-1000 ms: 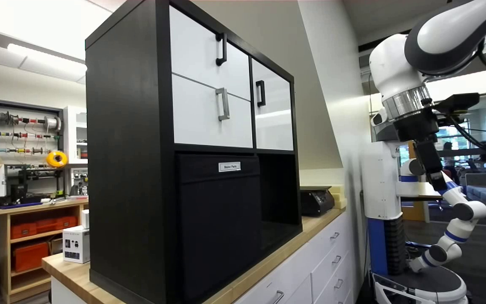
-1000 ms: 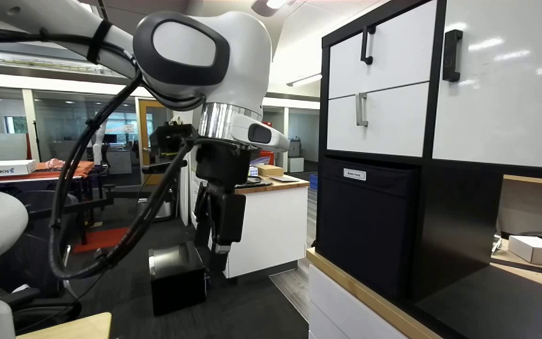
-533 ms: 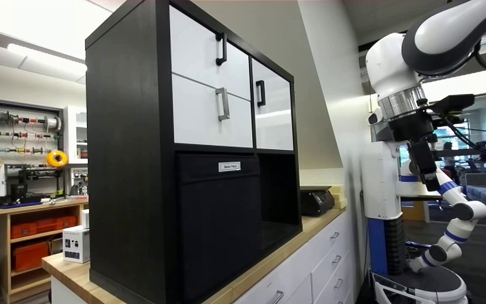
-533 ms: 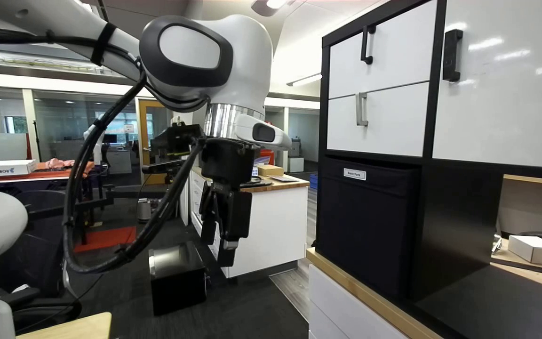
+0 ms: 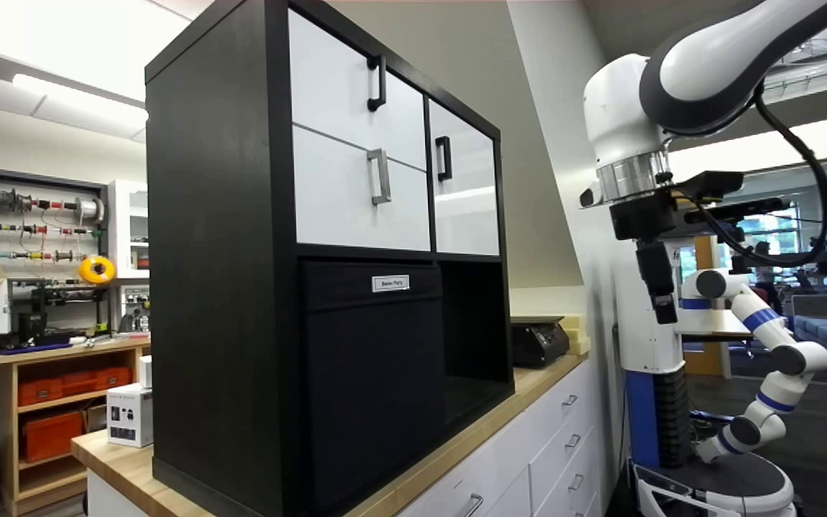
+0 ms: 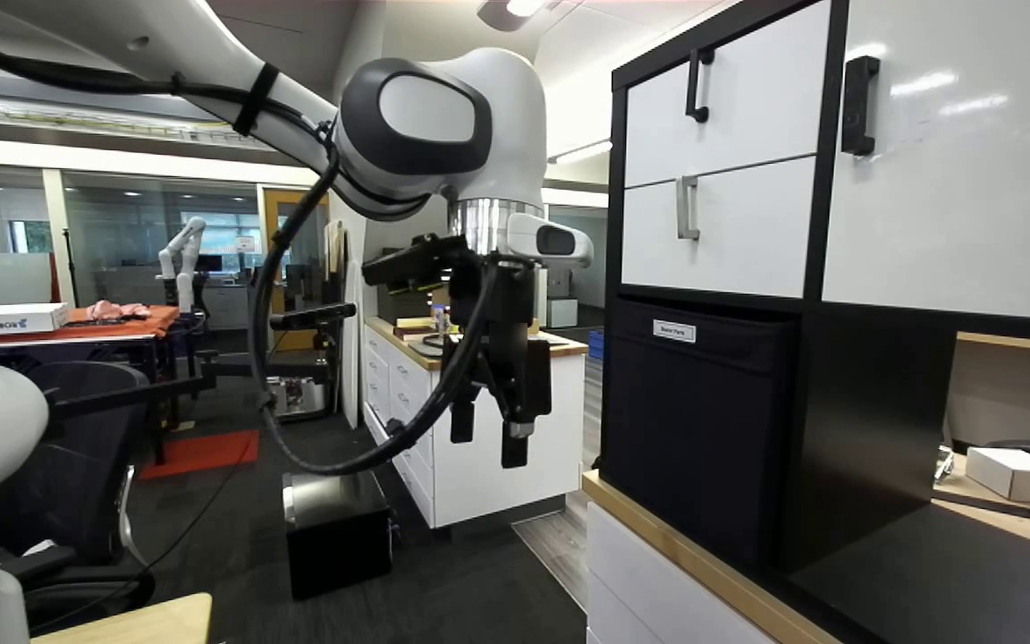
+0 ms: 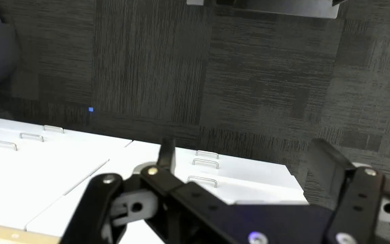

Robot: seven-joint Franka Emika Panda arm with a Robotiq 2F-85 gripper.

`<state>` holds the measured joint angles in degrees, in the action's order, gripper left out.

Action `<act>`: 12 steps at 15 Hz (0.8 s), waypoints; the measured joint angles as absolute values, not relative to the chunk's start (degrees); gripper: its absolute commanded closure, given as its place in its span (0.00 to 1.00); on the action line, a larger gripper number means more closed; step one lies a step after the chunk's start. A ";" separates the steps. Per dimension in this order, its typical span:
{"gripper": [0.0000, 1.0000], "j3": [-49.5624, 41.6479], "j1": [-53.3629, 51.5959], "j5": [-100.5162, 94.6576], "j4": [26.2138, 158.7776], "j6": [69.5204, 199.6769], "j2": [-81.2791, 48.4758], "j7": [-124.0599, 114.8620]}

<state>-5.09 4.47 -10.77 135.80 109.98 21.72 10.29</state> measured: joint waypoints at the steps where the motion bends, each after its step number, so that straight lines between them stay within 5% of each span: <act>1: 0.00 -4.87 4.37 -10.77 134.72 111.05 20.54 10.38; 12: 0.00 -4.67 3.72 -11.99 129.53 127.12 14.56 19.92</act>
